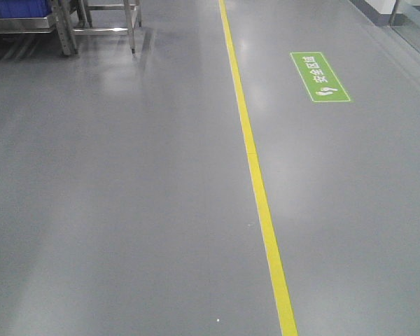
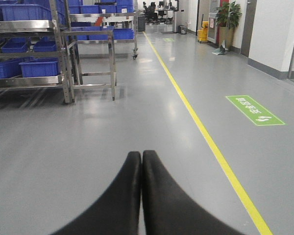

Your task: Pour parts from conveyor to right shelf

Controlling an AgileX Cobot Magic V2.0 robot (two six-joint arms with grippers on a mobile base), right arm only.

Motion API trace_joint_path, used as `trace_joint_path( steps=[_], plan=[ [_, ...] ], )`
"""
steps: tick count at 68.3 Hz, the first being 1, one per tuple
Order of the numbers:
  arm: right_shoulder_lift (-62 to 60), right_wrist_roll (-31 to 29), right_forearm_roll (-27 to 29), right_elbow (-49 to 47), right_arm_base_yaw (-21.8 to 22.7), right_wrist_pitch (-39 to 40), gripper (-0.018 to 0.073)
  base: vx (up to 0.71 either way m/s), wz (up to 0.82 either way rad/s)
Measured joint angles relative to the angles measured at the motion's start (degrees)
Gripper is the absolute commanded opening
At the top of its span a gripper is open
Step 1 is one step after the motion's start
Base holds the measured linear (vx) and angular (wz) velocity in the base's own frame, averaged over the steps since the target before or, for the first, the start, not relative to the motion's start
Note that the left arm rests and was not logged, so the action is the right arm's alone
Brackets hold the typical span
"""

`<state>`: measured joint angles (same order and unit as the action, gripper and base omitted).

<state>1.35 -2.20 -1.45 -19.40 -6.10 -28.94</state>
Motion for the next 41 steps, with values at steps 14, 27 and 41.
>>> trace_joint_path(
  steps=[14,27,41],
  plan=[
    [0.00,0.00,0.00,0.00,0.00,0.00,-0.0006,0.20,-0.08],
    [0.00,0.00,0.00,0.00,0.00,0.00,-0.0006,0.28,0.00],
    [0.00,0.00,0.00,0.00,0.00,0.00,-0.0006,0.35,0.01]
  ],
)
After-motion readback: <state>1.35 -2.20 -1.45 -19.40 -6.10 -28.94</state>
